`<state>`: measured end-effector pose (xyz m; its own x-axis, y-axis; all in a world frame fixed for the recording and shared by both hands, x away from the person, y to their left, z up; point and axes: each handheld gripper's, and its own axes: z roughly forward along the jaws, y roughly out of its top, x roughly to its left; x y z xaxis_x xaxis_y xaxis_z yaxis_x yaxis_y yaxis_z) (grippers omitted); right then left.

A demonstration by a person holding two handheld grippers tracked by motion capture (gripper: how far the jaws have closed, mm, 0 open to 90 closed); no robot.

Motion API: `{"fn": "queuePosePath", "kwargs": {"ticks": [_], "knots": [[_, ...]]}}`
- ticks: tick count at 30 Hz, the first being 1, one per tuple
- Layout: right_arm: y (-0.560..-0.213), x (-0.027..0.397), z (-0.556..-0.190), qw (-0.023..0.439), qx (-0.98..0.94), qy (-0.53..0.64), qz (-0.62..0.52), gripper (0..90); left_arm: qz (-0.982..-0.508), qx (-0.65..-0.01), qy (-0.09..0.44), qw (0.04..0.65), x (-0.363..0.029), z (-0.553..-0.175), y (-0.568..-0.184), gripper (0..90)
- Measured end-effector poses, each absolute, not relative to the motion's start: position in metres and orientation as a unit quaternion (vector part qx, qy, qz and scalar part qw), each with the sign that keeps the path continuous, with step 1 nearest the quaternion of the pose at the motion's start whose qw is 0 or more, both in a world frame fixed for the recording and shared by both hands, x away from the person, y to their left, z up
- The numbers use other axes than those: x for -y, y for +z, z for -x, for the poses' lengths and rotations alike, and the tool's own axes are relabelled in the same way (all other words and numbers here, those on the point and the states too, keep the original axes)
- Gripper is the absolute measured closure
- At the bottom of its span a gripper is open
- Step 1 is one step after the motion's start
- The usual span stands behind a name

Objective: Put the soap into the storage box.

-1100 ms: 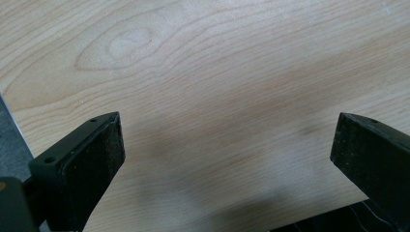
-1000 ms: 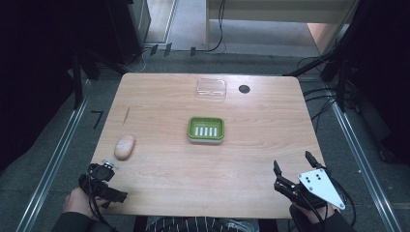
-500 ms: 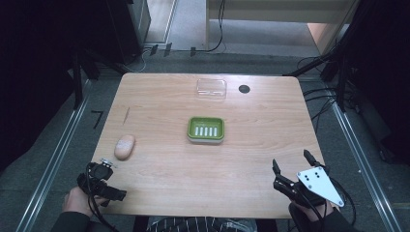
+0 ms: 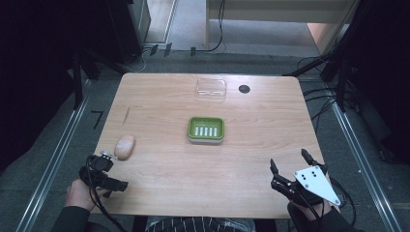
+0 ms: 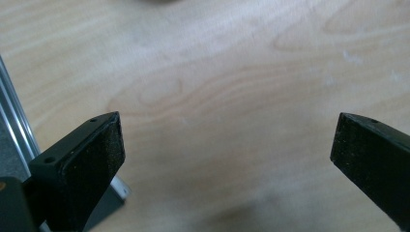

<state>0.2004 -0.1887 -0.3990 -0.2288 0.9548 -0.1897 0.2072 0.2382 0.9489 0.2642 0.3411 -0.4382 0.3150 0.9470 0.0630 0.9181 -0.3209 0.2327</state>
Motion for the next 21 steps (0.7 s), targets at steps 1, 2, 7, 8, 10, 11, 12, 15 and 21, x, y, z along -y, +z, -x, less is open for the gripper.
{"fn": "queuePosePath", "kwargs": {"ticks": [1, 2, 7, 8, 10, 11, 12, 15, 21], "knots": [[-0.399, 0.189, -0.199, 0.436, -0.657, 0.428, -0.441, 13.4, -0.805, -0.58, 0.094, 0.081, -0.341, -0.268, -0.437, 0.0], [-0.399, 0.189, -0.199, 0.436, -0.657, 0.428, -0.441, 13.4, -0.805, -0.58, 0.094, 0.081, -0.341, -0.268, -0.437, 0.0], [-0.399, 0.191, -0.198, 0.439, -0.655, 0.427, -0.443, 13.4, -0.802, -0.584, 0.096, 0.085, -0.342, -0.276, -0.437, 0.0], [-0.399, 0.191, -0.198, 0.439, -0.655, 0.427, -0.443, 13.4, -0.802, -0.583, 0.095, 0.084, -0.341, -0.28, -0.436, 0.0], [-0.399, 0.191, -0.198, 0.439, -0.656, 0.427, -0.441, 13.4, -0.803, -0.583, 0.093, 0.083, -0.34, -0.283, -0.436, 0.0], [-0.399, 0.19, -0.198, 0.44, -0.656, 0.426, -0.441, 13.5, -0.804, -0.582, 0.094, 0.081, -0.339, -0.286, -0.437, 0.0], [-0.399, 0.19, -0.198, 0.44, -0.656, 0.426, -0.441, 13.5, -0.804, -0.582, 0.094, 0.081, -0.339, -0.286, -0.437, 0.0], [-0.399, 0.19, -0.198, 0.44, -0.657, 0.426, -0.44, 13.5, -0.805, -0.581, 0.092, 0.08, -0.338, -0.291, -0.437, 0.0], [-0.399, 0.189, -0.198, 0.438, -0.658, 0.426, -0.44, 13.4, -0.803, -0.583, 0.093, 0.085, -0.336, -0.299, -0.435, 0.0]]}}
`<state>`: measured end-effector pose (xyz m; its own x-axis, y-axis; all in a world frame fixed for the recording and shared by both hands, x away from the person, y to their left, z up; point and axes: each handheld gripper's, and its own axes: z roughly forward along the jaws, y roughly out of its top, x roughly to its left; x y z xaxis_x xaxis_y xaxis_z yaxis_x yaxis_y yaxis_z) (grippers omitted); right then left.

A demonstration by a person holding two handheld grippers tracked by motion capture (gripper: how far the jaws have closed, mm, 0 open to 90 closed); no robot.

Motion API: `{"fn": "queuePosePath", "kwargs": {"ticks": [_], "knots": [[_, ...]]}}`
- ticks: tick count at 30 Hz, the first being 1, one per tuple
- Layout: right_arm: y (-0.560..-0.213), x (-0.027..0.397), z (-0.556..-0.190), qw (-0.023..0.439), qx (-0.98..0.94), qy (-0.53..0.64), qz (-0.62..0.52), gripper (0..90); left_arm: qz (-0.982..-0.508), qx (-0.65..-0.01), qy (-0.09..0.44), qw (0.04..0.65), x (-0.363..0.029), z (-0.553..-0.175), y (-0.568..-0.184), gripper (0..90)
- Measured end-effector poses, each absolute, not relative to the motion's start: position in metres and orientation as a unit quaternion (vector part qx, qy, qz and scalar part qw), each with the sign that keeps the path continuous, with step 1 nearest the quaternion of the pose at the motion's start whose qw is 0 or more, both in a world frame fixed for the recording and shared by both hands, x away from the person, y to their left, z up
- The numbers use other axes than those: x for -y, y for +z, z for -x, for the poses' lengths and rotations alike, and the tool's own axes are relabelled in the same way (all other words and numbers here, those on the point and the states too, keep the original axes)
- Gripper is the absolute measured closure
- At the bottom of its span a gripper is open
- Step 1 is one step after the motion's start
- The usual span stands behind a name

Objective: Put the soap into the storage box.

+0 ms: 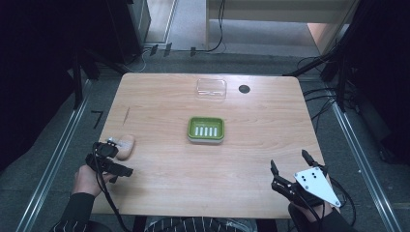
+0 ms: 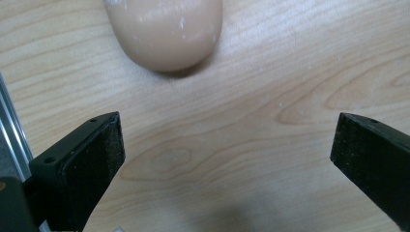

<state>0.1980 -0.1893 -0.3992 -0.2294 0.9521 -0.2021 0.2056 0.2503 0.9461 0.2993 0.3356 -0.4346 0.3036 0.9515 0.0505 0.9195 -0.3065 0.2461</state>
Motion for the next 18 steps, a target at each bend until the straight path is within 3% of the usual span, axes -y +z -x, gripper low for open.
{"fn": "queuePosePath", "kwargs": {"ticks": [18], "knots": [[-0.399, 0.189, -0.199, 0.438, -0.658, 0.428, -0.438, 13.5, -0.794, -0.59, 0.093, 0.112, -0.335, -0.329, -0.431, 0.0]]}}
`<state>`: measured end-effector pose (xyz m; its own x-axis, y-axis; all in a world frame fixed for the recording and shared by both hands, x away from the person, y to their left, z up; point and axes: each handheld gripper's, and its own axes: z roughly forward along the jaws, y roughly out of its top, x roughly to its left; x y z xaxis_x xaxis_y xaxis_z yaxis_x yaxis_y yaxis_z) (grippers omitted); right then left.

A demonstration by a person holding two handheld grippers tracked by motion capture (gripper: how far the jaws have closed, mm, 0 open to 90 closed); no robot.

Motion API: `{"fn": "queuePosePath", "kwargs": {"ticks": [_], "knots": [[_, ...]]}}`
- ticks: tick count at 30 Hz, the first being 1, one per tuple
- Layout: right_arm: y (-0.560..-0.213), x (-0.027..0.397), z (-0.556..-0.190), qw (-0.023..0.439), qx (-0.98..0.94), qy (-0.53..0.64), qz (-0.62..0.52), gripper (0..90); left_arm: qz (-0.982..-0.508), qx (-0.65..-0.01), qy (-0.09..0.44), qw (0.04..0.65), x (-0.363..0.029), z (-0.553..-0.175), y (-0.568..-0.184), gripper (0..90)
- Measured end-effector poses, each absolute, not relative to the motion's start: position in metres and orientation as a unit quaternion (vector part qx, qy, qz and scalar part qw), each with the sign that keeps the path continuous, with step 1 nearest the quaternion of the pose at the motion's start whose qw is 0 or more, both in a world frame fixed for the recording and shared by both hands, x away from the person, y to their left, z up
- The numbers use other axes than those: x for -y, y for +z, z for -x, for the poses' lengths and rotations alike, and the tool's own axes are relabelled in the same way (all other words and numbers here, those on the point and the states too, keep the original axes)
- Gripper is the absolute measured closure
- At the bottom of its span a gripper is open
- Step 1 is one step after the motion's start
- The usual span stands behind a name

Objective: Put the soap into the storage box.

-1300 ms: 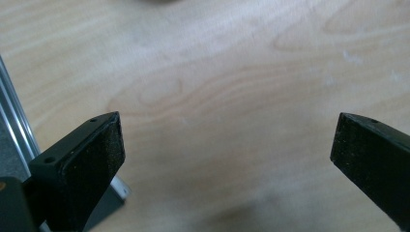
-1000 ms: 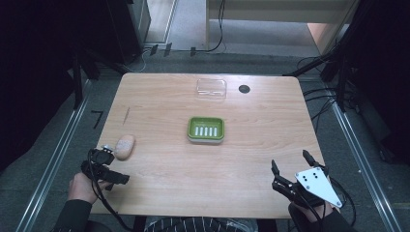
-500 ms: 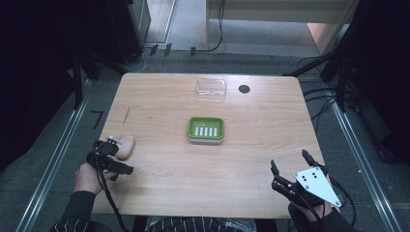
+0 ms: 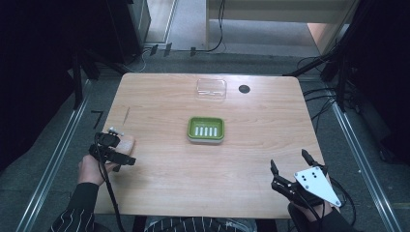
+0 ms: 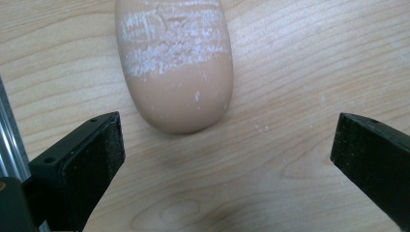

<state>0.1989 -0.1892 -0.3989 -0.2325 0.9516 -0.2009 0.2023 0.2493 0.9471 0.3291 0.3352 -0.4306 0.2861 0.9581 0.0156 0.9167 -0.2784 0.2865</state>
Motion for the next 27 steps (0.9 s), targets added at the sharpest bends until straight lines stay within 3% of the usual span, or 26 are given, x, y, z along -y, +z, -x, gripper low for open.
{"fn": "queuePosePath", "kwargs": {"ticks": [27], "knots": [[-0.399, 0.189, -0.199, 0.435, -0.661, 0.427, -0.437, 13.4, -0.781, -0.605, 0.096, 0.122, -0.337, -0.381, -0.435, 0.0]]}}
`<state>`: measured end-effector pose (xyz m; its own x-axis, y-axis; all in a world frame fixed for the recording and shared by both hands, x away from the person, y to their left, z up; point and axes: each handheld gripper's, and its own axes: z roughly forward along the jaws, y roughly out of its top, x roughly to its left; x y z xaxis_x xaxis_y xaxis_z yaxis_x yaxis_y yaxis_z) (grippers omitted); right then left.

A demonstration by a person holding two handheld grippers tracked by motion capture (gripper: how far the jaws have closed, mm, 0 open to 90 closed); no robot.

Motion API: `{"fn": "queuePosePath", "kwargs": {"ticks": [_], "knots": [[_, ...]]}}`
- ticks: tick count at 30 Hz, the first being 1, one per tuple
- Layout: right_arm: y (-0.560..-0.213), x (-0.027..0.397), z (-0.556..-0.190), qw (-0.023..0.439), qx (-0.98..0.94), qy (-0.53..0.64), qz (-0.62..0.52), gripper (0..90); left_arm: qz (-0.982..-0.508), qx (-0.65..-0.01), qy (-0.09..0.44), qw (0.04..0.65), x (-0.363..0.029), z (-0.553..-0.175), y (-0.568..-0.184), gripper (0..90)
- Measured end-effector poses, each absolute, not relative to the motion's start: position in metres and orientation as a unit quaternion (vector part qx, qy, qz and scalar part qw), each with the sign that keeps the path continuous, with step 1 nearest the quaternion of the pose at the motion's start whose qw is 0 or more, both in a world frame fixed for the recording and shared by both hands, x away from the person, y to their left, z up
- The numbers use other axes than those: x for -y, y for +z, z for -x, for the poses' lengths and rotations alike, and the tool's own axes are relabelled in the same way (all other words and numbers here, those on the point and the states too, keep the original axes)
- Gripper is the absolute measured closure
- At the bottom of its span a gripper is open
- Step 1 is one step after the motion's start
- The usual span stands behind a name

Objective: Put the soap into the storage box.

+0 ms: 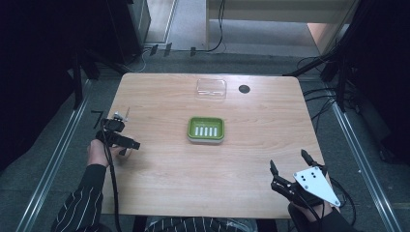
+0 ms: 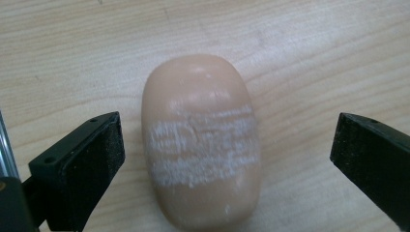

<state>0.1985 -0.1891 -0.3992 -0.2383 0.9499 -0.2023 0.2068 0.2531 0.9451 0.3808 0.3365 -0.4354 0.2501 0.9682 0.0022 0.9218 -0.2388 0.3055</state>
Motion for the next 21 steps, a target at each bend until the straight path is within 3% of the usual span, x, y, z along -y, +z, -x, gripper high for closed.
{"fn": "queuePosePath", "kwargs": {"ticks": [17, 21], "knots": [[-0.399, 0.189, -0.198, 0.436, -0.661, 0.427, -0.437, 13.4, -0.776, -0.617, 0.087, 0.095, -0.342, -0.392, -0.447, 0.0], [-0.399, 0.189, -0.199, 0.436, -0.662, 0.427, -0.436, 13.4, -0.778, -0.616, 0.089, 0.088, -0.341, -0.393, -0.449, 7.8]]}}
